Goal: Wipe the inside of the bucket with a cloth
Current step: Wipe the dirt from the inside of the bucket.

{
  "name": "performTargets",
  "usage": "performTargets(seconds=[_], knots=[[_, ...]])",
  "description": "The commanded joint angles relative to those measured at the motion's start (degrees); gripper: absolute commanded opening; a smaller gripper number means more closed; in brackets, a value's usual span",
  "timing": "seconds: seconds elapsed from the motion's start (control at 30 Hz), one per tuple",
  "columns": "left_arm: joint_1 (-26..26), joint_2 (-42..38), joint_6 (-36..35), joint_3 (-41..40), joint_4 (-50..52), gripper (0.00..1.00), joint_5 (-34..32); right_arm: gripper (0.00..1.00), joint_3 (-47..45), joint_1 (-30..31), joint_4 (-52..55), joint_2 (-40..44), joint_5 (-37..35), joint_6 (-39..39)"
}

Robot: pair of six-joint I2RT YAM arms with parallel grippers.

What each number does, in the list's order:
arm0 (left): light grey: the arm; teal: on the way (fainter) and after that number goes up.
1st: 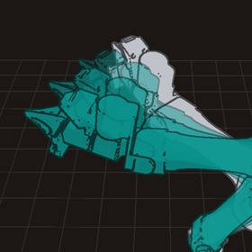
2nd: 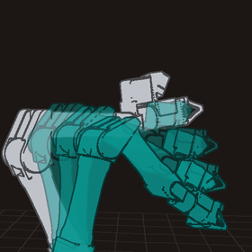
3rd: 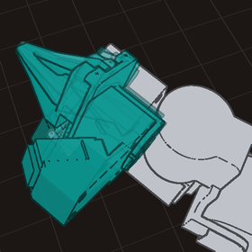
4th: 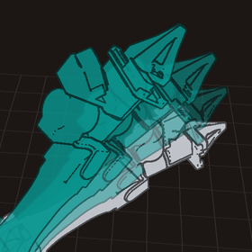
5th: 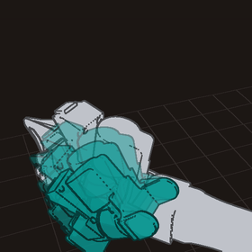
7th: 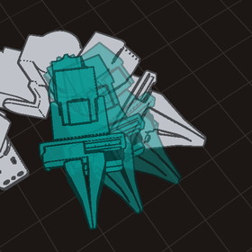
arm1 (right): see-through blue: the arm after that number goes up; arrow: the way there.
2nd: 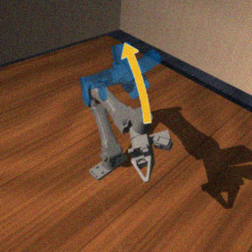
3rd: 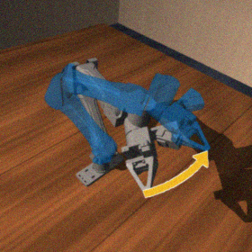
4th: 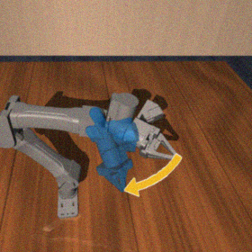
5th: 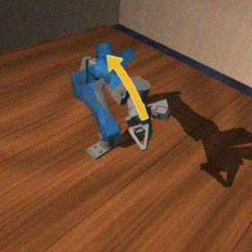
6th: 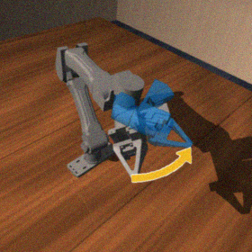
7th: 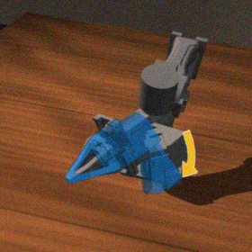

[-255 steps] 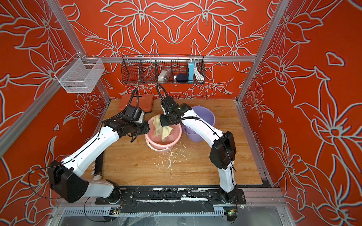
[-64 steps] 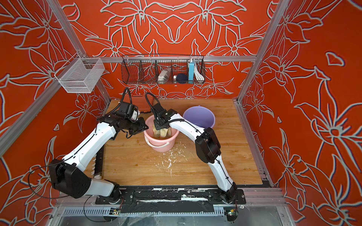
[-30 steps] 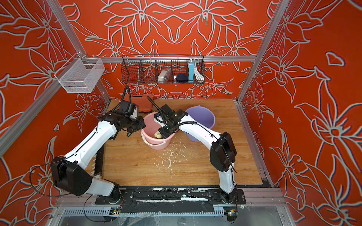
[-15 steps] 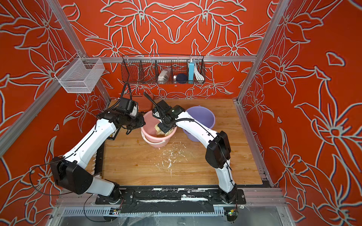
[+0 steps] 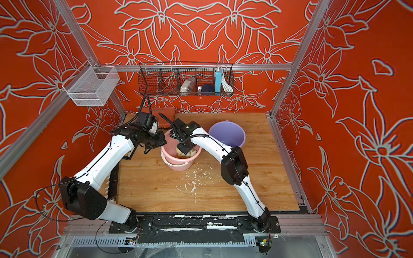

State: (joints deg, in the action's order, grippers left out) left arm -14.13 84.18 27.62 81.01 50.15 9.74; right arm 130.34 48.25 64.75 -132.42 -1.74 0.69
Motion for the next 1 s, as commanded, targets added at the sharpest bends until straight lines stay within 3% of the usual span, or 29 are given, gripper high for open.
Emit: performTargets(seconds=[0.0, 0.17, 0.47, 0.67, 0.83, 0.97], knots=[[0.2, -3.1, -0.4, -1.2, -0.4, 0.0, 3.4, 0.0, 6.3, 0.2, 6.3, -4.0, -3.6, -0.8], [0.2, -2.7, -0.2, -2.6, -0.2, 0.0, 7.2, 0.0, 6.0, 0.3, 2.3, -4.3, -4.7, -0.9], [0.3, -0.7, 1.0, -4.6, 0.0, 0.0, 15.2, 0.0, -16.6, 0.9, -20.2, 6.9, -2.1, 1.2], [0.3, -0.2, 2.2, -5.2, 1.2, 0.0, 22.4, 0.0, -28.1, 1.1, -31.6, 10.7, -5.6, 2.1], [0.3, 0.2, 0.7, -6.2, 3.6, 0.0, 23.6, 0.0, -31.7, 1.2, -37.9, 11.7, -3.3, 4.2], [0.2, 0.5, 0.4, -7.8, 3.0, 0.0, 23.4, 0.0, -20.8, 1.2, -28.5, 4.5, -10.4, 3.5]])
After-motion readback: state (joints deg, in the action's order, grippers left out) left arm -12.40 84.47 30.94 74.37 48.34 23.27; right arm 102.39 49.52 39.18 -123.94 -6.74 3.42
